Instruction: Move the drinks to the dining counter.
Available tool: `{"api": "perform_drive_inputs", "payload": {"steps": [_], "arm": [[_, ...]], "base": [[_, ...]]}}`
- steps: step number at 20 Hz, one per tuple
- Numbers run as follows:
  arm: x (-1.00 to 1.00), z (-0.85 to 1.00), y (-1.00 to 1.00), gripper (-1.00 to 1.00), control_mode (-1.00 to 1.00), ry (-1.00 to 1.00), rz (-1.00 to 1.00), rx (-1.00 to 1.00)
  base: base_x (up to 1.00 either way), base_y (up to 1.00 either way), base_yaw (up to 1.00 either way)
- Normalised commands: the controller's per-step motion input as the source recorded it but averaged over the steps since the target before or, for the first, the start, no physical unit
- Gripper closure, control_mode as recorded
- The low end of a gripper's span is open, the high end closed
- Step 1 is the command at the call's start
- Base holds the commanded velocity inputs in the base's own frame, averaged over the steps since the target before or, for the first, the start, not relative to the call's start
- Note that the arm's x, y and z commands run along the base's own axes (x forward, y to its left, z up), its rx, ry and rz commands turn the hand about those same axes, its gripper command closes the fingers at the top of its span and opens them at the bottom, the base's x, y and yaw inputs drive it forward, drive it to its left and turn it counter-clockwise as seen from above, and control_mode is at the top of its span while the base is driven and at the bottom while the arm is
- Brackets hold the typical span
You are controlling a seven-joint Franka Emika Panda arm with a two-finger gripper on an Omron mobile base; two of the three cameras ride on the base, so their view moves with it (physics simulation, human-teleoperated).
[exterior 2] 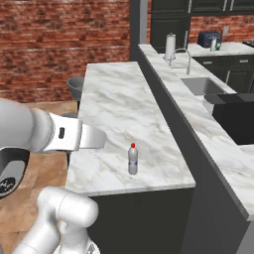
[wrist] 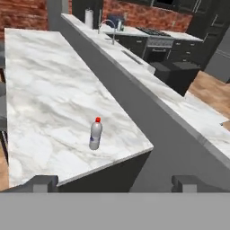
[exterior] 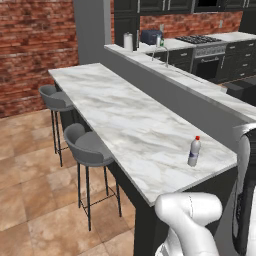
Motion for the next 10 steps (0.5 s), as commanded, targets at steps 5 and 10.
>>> {"api": "perform_drive_inputs", "payload": {"steps": [5, 10], "arm": [[-0.01, 0.29, 0.17, -1.0, -1.0, 0.27, 0.0, -0.12], [-0.08, 0.01, 0.02, -1.0, -1.0, 0.11, 0.0, 0.01]], "base": [[0.0, 0.0, 0.0], [0.0, 0.0, 0.0]]}}
